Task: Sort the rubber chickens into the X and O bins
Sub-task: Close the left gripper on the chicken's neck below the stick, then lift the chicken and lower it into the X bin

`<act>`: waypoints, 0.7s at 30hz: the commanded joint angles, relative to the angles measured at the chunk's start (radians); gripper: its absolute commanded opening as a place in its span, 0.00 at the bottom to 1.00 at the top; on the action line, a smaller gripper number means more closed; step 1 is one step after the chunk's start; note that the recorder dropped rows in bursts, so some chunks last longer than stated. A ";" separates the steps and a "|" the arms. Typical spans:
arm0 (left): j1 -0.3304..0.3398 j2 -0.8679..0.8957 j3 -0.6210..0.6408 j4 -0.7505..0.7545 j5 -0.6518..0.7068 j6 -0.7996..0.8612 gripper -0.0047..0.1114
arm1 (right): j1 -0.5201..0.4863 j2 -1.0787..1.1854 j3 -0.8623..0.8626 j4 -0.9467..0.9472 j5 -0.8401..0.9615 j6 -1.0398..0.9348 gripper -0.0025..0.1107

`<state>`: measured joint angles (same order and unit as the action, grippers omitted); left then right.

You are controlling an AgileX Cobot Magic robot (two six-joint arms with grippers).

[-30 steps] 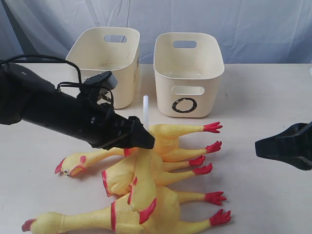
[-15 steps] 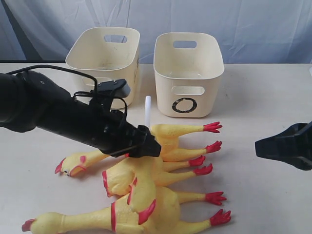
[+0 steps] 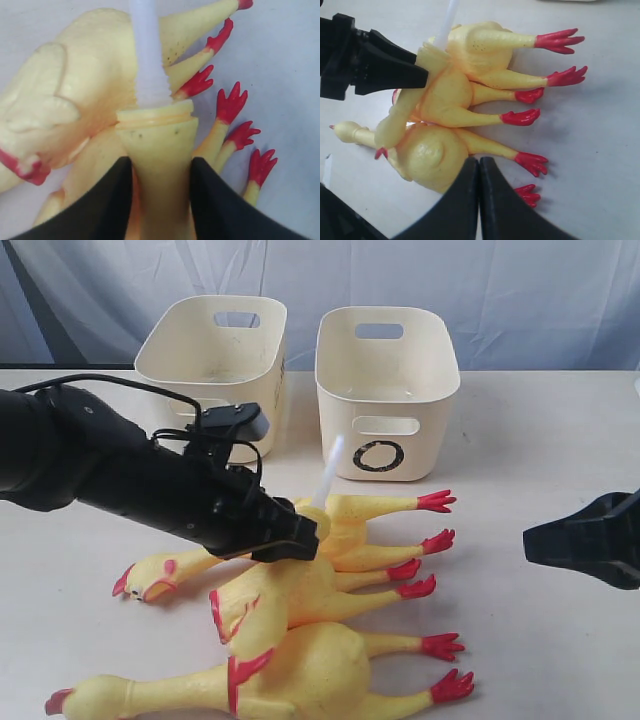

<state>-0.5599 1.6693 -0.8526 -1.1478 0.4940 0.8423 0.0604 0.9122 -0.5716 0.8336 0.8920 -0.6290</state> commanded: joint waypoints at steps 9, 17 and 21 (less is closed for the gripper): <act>-0.007 0.001 -0.002 0.005 0.007 0.003 0.17 | 0.000 0.001 -0.007 0.008 0.001 -0.008 0.02; -0.007 -0.005 -0.010 -0.003 0.043 0.003 0.17 | 0.000 0.001 -0.007 0.008 0.001 -0.008 0.02; -0.007 -0.032 -0.036 0.008 0.054 0.003 0.17 | 0.000 0.001 -0.007 0.008 0.001 -0.008 0.02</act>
<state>-0.5615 1.6645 -0.8694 -1.1458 0.5333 0.8423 0.0604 0.9122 -0.5716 0.8336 0.8920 -0.6306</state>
